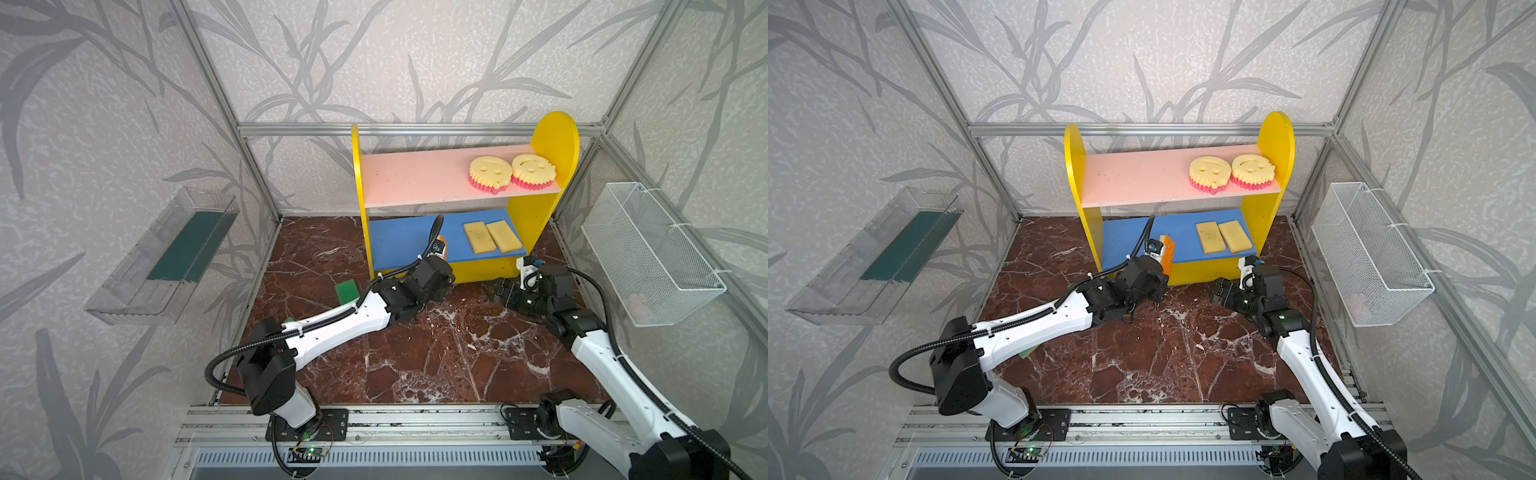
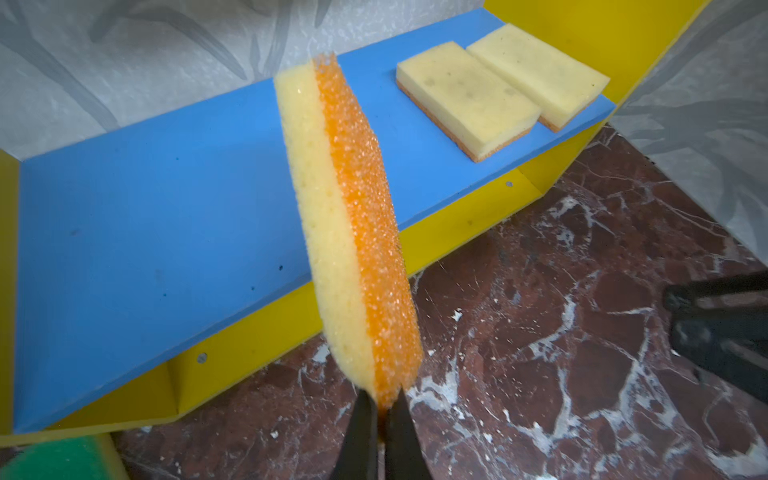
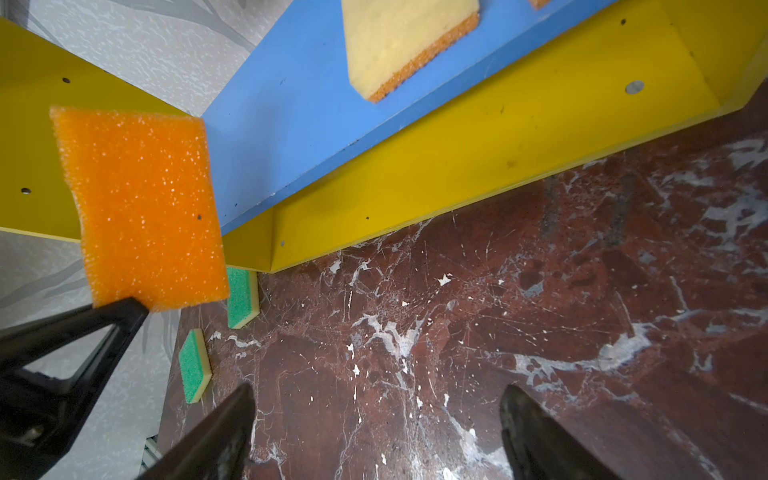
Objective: Place and organize the cleaning sponges onto the shelf
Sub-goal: 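Raise the sponge with the left gripper onto the blue shelf beside the yellow sponges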
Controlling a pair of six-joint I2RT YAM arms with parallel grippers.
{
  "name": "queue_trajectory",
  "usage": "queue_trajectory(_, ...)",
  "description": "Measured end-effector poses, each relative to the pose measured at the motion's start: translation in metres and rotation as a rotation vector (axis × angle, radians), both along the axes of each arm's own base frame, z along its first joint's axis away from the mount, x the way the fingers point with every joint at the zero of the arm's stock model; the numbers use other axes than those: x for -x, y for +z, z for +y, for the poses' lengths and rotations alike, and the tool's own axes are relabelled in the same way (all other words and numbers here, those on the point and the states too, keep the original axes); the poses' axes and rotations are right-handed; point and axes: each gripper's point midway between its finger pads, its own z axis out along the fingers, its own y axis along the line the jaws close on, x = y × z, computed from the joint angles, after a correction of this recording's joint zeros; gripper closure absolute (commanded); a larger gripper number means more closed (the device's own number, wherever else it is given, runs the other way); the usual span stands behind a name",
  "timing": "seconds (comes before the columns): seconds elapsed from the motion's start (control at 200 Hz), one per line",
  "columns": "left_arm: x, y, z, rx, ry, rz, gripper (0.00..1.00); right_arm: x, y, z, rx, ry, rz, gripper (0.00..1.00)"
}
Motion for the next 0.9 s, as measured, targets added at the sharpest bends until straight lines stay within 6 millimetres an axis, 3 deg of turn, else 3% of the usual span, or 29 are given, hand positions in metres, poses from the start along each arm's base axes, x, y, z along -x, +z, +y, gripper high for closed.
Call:
queue_trajectory(0.415,-0.051,-0.009,-0.021,-0.167,0.017,-0.024,1.0,0.005,-0.002,0.0,-0.005,0.018,0.006,0.09)
queue_trajectory(0.77,-0.076,-0.012,-0.051,-0.208,-0.006,-0.026,1.0,0.005,-0.005,-0.002,-0.012,0.015,0.012,0.1)
queue_trajectory(0.835,-0.079,-0.013,-0.056,-0.207,-0.011,-0.024,0.94,0.005,-0.007,-0.003,-0.012,0.012,0.017,0.09)
queue_trajectory(0.899,-0.081,-0.013,-0.061,-0.203,-0.02,-0.022,0.79,0.005,-0.01,-0.003,-0.011,0.011,0.028,0.09)
